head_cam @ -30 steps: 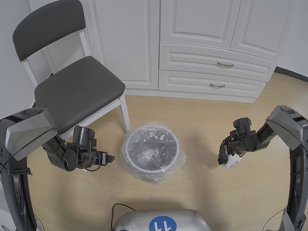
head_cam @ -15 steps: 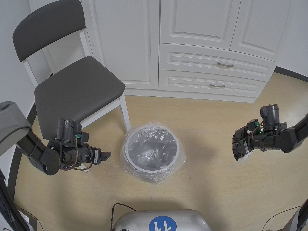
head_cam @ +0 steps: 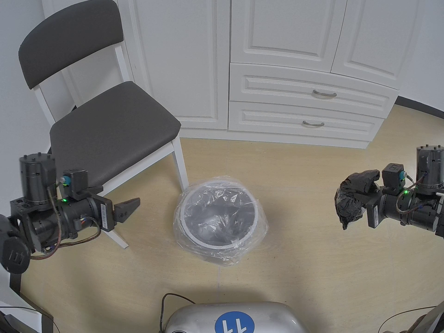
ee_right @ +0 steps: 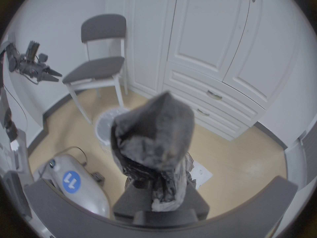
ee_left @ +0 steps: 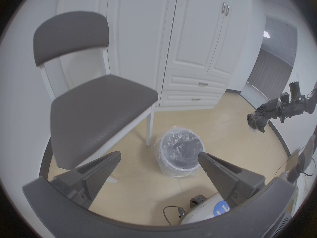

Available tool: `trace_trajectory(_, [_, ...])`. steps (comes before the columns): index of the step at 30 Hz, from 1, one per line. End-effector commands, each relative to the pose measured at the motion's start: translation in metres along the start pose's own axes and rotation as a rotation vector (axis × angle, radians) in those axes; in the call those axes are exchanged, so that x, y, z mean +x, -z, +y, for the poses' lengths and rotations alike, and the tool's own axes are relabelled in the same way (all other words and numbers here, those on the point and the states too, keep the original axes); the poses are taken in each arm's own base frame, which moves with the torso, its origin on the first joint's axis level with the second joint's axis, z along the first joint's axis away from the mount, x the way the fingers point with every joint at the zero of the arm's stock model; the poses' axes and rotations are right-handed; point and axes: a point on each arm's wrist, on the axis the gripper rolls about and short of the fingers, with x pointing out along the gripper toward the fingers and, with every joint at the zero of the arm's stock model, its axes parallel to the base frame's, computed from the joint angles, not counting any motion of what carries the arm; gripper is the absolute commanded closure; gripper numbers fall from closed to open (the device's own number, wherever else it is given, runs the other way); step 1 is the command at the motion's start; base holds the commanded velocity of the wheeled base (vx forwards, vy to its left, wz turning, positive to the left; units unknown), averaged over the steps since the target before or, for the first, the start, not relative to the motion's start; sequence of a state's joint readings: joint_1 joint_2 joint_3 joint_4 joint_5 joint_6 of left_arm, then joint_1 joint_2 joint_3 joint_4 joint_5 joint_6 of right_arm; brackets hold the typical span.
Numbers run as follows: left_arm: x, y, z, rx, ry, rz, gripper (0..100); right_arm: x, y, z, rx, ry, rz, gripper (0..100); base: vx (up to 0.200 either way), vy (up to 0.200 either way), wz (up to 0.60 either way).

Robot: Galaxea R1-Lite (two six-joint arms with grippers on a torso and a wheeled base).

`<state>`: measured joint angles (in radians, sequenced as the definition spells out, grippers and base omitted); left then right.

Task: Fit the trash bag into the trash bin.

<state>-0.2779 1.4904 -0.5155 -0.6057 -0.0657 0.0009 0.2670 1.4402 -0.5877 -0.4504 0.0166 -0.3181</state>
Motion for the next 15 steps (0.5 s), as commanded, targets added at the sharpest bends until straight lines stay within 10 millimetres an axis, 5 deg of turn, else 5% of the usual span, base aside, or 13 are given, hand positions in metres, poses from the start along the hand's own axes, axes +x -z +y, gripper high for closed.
trace_trajectory(1, [-0.038, -0.01, 0.001, -0.002, -0.02, -0.115, 0, -0.001, -0.014, 0.017, 0.078, -0.082, -0.12, 100, 0.0, 0.0, 0.0])
trace_trajectory(8, [-0.055, -0.017, 0.001, -0.057, -0.078, -0.183, 0, 0.017, -0.047, 0.027, 0.287, -0.096, -0.289, 100, 0.0, 0.0, 0.0])
trace_trajectory(15, [-0.092, -0.021, 0.001, -0.088, -0.171, -0.309, 0, 0.032, -0.059, 0.067, 0.518, -0.195, -0.372, 100, 0.0, 0.0, 0.0])
